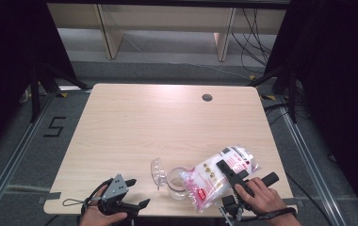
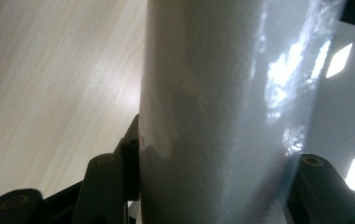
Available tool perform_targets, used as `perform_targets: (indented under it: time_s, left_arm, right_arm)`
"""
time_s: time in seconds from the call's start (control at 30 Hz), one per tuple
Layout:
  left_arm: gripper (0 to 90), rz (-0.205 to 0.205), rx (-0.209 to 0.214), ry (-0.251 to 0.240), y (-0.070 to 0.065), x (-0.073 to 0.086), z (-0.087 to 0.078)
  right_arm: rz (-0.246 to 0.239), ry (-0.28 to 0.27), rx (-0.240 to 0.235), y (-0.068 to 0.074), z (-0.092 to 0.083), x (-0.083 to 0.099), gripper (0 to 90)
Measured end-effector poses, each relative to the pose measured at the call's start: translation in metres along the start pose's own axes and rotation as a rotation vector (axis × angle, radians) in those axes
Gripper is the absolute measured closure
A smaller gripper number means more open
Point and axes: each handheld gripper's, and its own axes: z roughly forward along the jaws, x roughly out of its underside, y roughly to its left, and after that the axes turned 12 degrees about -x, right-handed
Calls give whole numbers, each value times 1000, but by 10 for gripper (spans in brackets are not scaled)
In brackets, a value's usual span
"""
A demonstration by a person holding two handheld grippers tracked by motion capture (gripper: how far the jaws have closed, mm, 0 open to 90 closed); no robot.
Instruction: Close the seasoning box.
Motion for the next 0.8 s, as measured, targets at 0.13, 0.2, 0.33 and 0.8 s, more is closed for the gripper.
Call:
perform_targets:
  time_s: [0.13, 0.2, 0.33, 0.8]
  left_arm:
    - [172, -12, -3, -5, -1, 1, 1]
    - [171, -19, 1, -3, -2, 1, 1]
    - [172, -8, 0, 1, 0, 0, 0]
    - [172, -5, -4, 7, -1, 0, 0]
  right_arm:
    - [-17, 17, -14, -1, -1, -2, 506]
    - [-12, 20, -9, 0, -1, -2, 506]
    - [-16, 14, -8, -1, -1, -4, 507]
    - [-34, 44, -4, 0, -4, -6, 510]
